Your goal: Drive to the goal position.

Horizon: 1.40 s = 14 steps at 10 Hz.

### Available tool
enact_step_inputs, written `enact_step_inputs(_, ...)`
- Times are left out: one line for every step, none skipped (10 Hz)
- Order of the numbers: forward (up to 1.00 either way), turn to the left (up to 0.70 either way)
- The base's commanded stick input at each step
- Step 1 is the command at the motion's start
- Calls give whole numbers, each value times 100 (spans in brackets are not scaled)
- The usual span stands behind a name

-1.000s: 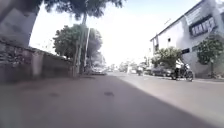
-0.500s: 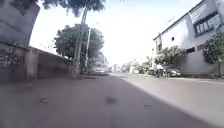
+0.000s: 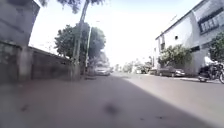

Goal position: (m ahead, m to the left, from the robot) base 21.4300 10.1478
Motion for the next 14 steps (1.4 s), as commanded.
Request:
enact_step_inputs(100, 0)
enact_step_inputs(100, 0)
enact_step_inputs(100, 0)
enact_step_inputs(100, 0)
enact_step_inputs(100, 0)
enact_step_inputs(100, -5)
enact_step_inputs(100, -40)
enact_step_inputs(100, -40)
enact_step_inputs(100, -40)
enact_step_inputs(100, -40)
enact_step_inputs(100, -40)
enact_step_inputs(100, -11)
enact_step_inputs(100, 0)
enact_step_inputs(100, 0)
